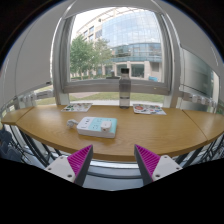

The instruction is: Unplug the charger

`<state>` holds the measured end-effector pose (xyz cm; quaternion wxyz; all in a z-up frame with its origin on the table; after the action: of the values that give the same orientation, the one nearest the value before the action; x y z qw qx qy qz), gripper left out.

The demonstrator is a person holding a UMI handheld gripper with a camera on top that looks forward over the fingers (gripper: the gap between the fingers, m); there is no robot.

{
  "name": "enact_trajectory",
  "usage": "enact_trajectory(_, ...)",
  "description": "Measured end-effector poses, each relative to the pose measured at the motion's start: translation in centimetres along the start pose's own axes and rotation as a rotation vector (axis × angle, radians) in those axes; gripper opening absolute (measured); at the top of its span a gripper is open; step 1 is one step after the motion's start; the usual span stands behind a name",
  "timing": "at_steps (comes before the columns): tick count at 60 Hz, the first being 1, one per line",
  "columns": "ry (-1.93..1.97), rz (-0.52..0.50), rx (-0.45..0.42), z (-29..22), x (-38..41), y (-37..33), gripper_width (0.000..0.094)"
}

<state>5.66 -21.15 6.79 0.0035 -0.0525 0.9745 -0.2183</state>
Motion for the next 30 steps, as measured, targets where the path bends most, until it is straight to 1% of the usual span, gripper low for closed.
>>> enact_trajectory(4,0.021,-0.009,0.009,-0.3,1.6,1.9,0.0838)
enact_trajectory(8,0.029,0.0,0.006,-1.2,3.5,5.8,0.0839)
enact_trajectory(13,0.043,0.053,-0.006,-2.5,3.7,8.6,0.0825)
enact_trajectory(17,0.058,0.104,-0.017,-3.6,3.1,10.7,0.0792)
enact_trajectory(20,0.066,0.142,-0.023,-4.0,2.7,11.9,0.0748)
enact_trajectory(23,0.075,0.176,-0.025,-4.2,2.2,12.9,0.068)
enact_trajectory(29,0.077,0.2,0.021,-3.4,1.9,14.2,0.0523)
enact_trajectory(30,0.077,0.19,0.011,-3.6,2.1,14.3,0.0478)
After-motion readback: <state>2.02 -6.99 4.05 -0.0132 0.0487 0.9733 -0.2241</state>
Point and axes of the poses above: the point between the fingertips, and its own axes, seen from behind it with the camera up: x to the left, z down, y forward, the way the camera looks, the point moved 3 cm from there along -y, backward, against the way the camera looks, and after that the axes turned 1 degree about -x, right-handed, at the moved point
